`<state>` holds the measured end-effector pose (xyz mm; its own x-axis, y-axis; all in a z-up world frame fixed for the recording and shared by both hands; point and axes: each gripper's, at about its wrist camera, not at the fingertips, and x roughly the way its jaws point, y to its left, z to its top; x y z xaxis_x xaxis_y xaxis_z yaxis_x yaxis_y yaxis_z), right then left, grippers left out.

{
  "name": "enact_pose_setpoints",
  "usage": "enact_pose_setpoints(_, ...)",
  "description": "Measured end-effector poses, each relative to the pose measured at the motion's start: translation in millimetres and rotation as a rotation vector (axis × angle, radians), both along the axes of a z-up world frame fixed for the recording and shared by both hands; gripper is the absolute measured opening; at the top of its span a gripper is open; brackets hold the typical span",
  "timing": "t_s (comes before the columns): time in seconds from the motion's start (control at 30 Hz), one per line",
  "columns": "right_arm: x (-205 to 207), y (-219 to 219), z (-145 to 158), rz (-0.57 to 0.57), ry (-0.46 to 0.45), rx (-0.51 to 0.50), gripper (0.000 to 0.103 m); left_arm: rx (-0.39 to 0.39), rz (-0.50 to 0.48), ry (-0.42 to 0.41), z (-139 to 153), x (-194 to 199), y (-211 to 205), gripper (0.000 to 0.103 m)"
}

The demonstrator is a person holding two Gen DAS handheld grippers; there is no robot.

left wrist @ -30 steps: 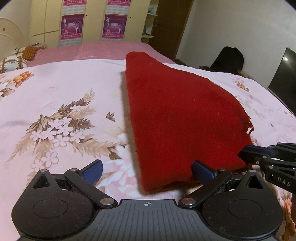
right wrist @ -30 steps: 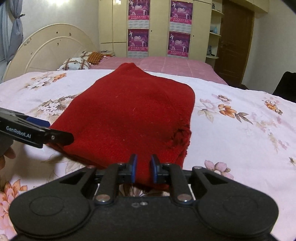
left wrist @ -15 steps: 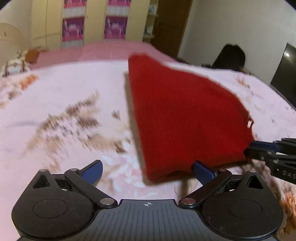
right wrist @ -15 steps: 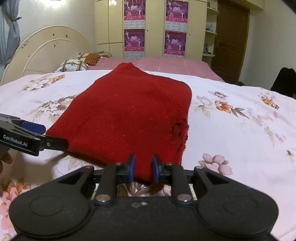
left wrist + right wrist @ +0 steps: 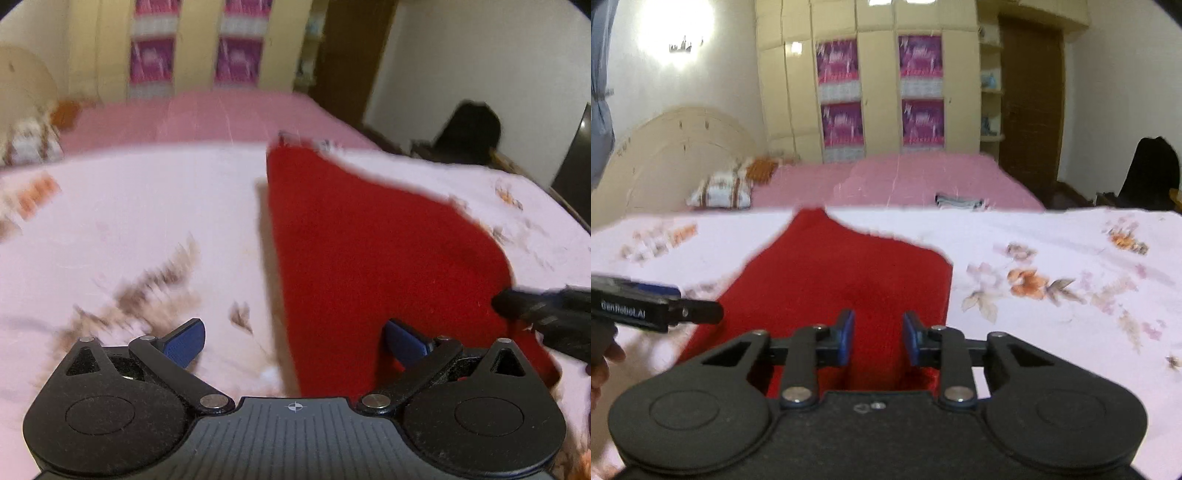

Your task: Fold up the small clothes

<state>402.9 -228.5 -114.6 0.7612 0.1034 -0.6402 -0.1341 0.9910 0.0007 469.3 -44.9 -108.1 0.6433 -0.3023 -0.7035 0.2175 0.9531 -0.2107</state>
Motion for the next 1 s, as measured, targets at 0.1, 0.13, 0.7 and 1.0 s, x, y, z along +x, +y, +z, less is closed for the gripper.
enact_pose_setpoints(0.1,1,-6,-10,0.003,0.007,0.014,0.021,-0.016,0.001,-0.003,4,0,4,0.103)
enact_pose_setpoints(0.13,0,-7,-5,0.008,0.007,0.021,0.020,-0.008,0.000,-0.041,11,-1,2,0.103)
enact_pose_setpoints(0.7,90,-15,-14,-0.022,0.013,0.032,0.028,0.170,-0.072,-0.066,8,91,-53,0.103)
enact_pose_setpoints(1.0,111,-59,-12,-0.123,0.062,0.328,0.030,0.130,-0.054,-0.074,7,94,-43,0.103)
